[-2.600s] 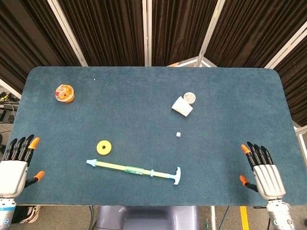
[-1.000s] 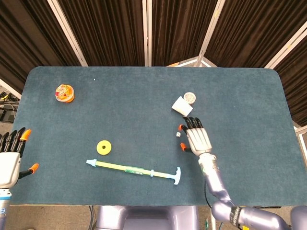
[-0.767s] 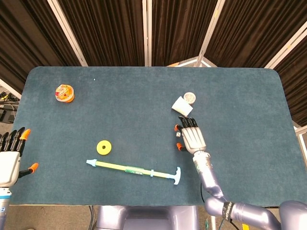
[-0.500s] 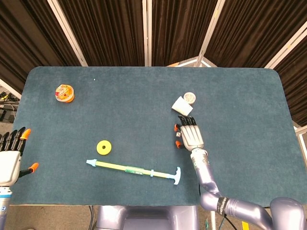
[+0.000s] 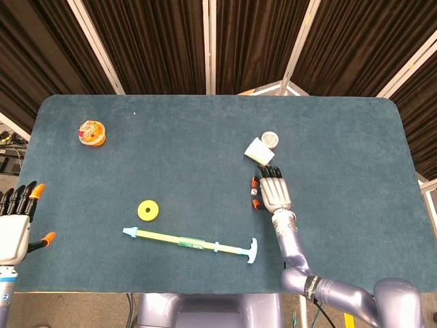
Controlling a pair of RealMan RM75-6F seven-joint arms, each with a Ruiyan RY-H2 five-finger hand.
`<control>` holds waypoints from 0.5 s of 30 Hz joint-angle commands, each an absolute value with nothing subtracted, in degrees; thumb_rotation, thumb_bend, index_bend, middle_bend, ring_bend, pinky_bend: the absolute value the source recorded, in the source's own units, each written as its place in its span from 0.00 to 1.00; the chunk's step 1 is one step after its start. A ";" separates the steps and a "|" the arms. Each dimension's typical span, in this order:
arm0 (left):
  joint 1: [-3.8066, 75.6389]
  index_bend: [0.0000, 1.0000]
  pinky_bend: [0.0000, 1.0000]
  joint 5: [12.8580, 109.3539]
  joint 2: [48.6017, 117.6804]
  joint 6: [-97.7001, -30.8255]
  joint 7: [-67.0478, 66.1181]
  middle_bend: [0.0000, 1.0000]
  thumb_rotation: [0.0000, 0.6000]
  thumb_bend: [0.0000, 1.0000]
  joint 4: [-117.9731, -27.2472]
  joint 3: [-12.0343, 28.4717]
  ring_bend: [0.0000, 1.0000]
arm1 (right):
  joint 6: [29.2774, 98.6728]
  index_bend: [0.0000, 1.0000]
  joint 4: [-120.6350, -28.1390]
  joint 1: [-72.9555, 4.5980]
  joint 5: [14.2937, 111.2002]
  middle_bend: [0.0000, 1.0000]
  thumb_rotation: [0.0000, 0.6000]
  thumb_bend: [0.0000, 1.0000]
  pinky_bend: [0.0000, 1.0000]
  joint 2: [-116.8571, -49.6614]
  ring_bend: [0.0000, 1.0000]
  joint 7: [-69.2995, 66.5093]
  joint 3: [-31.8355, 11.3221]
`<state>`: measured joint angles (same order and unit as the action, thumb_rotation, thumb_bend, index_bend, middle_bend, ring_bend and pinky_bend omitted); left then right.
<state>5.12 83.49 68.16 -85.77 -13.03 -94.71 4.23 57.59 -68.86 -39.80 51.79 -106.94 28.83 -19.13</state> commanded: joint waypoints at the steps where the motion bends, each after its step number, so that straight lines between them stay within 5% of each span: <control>1: 5.15 0.00 0.00 83.42 68.16 -85.73 -13.04 0.00 1.00 0.05 -94.70 4.22 0.00 | 57.50 0.46 -68.31 -40.06 51.65 0.11 1.00 0.22 0.00 -107.30 0.00 28.65 -18.98; 15: 5.37 0.00 0.00 83.30 68.06 -85.67 -12.68 0.00 1.00 0.05 -94.70 4.14 0.00 | 56.60 0.52 -64.16 -41.21 50.63 0.15 1.00 0.36 0.00 -109.40 0.00 27.23 -18.66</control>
<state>5.35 83.28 68.06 -85.67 -12.67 -94.70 4.15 56.57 -64.21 -41.20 50.65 -109.31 27.37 -18.71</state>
